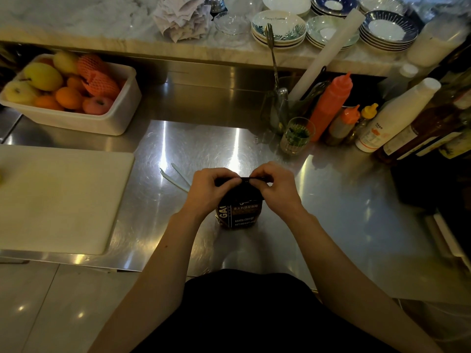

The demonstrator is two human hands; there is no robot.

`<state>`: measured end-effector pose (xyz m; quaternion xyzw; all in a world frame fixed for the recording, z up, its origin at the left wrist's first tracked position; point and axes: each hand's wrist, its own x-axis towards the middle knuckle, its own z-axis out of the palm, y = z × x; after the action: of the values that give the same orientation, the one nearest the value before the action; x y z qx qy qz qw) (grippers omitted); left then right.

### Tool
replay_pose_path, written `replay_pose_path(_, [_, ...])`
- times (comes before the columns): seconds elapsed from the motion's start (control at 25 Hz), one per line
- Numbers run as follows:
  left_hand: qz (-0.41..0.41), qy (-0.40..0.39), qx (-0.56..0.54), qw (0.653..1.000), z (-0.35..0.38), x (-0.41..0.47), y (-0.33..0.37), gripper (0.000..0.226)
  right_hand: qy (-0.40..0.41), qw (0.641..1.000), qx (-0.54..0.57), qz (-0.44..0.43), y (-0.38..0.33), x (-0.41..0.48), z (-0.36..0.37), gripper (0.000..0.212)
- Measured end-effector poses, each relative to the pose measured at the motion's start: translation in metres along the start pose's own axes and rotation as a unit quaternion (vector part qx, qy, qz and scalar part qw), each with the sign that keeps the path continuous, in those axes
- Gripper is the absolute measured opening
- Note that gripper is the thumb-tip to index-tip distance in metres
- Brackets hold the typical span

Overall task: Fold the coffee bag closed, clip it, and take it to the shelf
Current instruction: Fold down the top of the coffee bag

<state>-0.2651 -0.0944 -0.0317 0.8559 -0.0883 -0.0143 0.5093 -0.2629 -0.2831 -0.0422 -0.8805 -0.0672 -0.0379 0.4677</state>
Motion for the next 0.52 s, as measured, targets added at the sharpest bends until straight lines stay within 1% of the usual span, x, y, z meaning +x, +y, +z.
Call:
replay_pose_path(0.08, [0.009,0.009,0.022,1.0,0.0,0.001,0.001,0.005,-0.04,0.999,0.007,-0.012,-0.001,0.004,-0.007,0.019])
replay_pose_path(0.2, [0.03,0.014,0.043,0.999,0.002,0.002,0.001,0.004,-0.093,0.995,-0.014,-0.024,-0.004,0.007,-0.008,0.009])
replay_pose_path(0.36, [0.02,0.014,0.013,1.0,0.002,0.001,0.001,0.005,-0.071,0.997,0.018,-0.017,-0.003,0.008,-0.001,0.013])
replay_pose_path(0.44, [0.014,0.009,0.007,1.0,-0.004,0.001,-0.002,0.005,-0.08,0.997,0.017,-0.016,-0.003,0.01,0.001,0.014])
replay_pose_path(0.52, [0.023,-0.012,0.012,1.0,-0.01,0.003,-0.006,0.007,-0.081,0.997,0.012,-0.016,-0.003,0.011,0.0,0.016])
